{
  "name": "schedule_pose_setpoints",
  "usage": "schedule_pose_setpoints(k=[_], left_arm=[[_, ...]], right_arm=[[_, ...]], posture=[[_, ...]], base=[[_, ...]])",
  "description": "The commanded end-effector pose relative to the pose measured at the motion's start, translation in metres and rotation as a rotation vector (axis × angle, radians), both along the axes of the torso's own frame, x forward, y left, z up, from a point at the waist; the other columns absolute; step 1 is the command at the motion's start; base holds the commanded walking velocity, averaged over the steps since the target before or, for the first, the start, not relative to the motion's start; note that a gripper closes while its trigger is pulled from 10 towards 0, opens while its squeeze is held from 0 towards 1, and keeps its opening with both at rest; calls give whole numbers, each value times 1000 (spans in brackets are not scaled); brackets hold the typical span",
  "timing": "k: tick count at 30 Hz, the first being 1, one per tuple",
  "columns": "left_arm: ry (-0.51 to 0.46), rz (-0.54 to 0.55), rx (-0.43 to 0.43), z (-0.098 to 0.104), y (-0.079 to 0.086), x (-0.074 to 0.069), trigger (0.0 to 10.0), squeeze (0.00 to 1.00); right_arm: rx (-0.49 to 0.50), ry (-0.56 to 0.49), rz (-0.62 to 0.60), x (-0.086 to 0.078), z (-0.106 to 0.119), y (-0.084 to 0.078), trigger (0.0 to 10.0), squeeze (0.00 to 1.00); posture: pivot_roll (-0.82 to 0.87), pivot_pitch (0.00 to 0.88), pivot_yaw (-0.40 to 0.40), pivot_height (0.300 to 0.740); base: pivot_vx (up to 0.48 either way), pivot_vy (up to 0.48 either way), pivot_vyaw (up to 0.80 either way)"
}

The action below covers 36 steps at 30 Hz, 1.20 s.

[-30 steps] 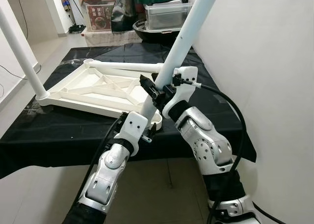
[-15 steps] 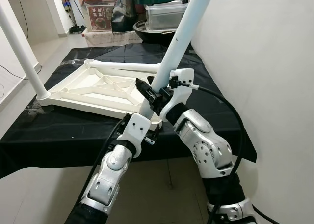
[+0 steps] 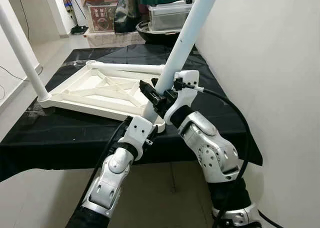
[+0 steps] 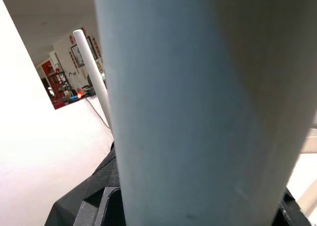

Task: Building children table

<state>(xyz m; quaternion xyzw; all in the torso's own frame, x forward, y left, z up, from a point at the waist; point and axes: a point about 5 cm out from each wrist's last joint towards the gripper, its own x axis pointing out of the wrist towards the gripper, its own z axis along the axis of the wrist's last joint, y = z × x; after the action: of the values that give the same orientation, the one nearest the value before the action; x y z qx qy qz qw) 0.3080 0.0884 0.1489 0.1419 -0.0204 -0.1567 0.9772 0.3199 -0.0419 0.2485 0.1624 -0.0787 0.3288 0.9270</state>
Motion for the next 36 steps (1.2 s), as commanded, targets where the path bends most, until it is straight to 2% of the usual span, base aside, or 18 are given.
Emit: schedule_pose_setpoints(k=[1, 5, 6, 14, 15, 21, 25, 26, 27, 28, 30, 33, 36], left_arm=[[19, -7, 9, -7, -1, -2, 0, 0], [21, -4, 11, -8, -1, -2, 0, 0], [22, -1, 10, -8, -1, -2, 10000, 0], [12, 7, 19, -9, 4, -6, 10000, 0], [10, 5, 20, -9, 4, -7, 10000, 0], [2, -3, 28, -8, 5, -9, 10000, 0], [4, -12, 22, -9, 7, -14, 10000, 0], [5, -18, 11, -8, 9, -16, 10000, 0], [5, -18, 11, -8, 9, -16, 10000, 0], [8, -23, -1, -7, 11, -18, 10000, 0], [11, -26, -9, -7, 12, -19, 10000, 0], [27, -98, -78, -4, 13, -28, 10000, 0], [39, -136, -110, -3, 13, -33, 10000, 0]], right_arm=[[13, -21, 26, -3, 7, 4, 10000, 0], [-3, -22, 12, -2, 4, 1, 10000, 0], [-13, -25, 1, -1, 4, 1, 10000, 0], [-13, -18, -34, 2, -2, -2, 10000, 0], [-12, -19, -36, 2, -3, -3, 10000, 1000], [-18, -37, -25, 1, -4, -4, 10000, 1000], [-31, -56, 31, -3, -5, -3, 10000, 1000], [-40, -64, 52, -4, -5, -2, 10000, 424], [-40, -64, 52, -4, -5, -2, 10000, 424], [-44, -72, 74, -4, -5, -3, 10000, 0], [-45, -75, 86, -4, -5, -4, 10000, 0], [-50, -64, 130, 3, -8, -13, 10000, 0], [-54, -67, 151, 6, -9, -16, 10000, 0]], posture=[[-66, 8, 36, 740], [-83, 0, 30, 740], [-90, 0, 35, 740], [-90, 0, 55, 740], [-92, 0, 60, 740], [-90, 0, 65, 740], [-84, 0, 70, 740], [-75, 0, 79, 740], [-75, 0, 79, 740], [-75, 0, 79, 740], [-63, 0, 79, 740], [-54, 0, 73, 740], [-52, 0, 70, 740]], base=[[0, 0, 0], [0, 0, 0], [0, 0, 0], [0, 0, 0], [0, 0, 0], [0, 0, 0], [0, 0, 0], [0, 0, 0], [0, 0, 0], [0, 0, 0], [0, 0, 0], [0, 0, 0], [0, 0, 0]])
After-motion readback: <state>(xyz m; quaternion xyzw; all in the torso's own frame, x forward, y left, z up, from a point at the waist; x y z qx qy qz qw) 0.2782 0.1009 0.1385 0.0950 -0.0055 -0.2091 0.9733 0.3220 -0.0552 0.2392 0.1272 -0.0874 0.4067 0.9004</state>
